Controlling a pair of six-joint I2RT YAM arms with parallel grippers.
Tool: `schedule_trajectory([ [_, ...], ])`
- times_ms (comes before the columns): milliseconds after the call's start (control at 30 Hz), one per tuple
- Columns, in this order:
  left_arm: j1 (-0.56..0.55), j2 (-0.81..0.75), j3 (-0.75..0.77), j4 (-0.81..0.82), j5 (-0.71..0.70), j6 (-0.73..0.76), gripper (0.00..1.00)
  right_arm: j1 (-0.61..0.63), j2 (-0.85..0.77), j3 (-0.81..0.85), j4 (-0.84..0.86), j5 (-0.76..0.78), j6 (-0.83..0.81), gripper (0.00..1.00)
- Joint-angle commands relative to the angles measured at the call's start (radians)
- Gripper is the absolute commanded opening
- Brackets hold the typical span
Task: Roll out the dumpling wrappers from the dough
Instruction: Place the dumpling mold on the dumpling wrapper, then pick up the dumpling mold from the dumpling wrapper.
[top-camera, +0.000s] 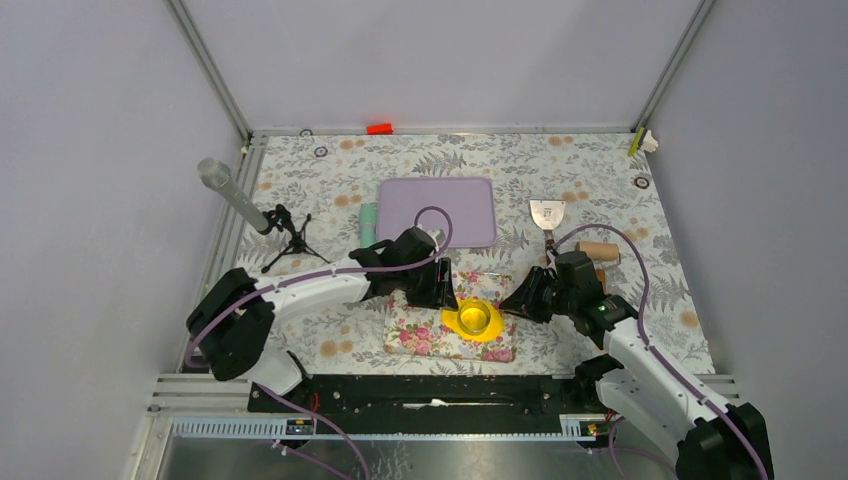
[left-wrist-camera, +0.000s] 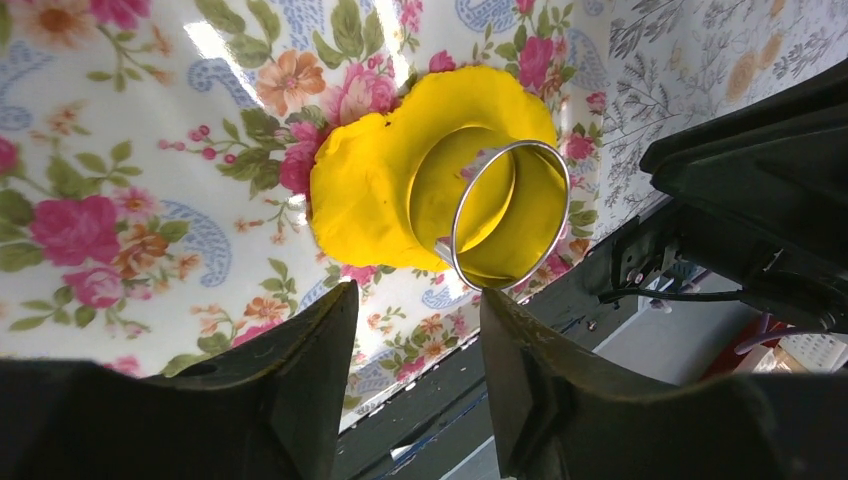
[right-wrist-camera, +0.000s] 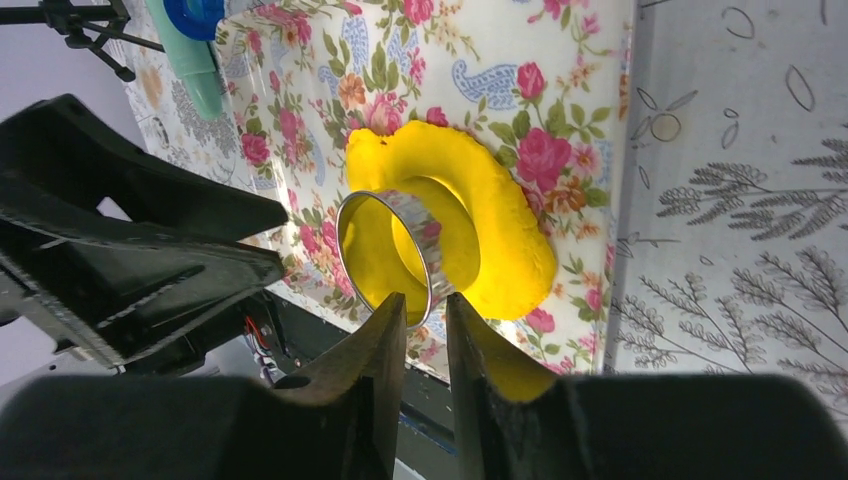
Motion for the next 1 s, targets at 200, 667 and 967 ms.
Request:
schedule_trajectory([
  [200, -0.014, 0.067, 0.011, 0.098, 0.077, -0.013, 0.48, 0.016, 0.078, 0.033, 0.089, -0.028, -0.034, 0.29],
  [667, -0.014, 0.143, 0.050, 0.107, 0.119, 0.003, 0.46, 0.020, 0.113, 0.007, 0.125, -0.060, -0.078, 0.34],
  [967, -0.014, 0.144, 0.047, 0.114, 0.124, 0.001, 0.45, 0.031, 0.194, -0.007, 0.205, -0.109, -0.079, 0.33],
])
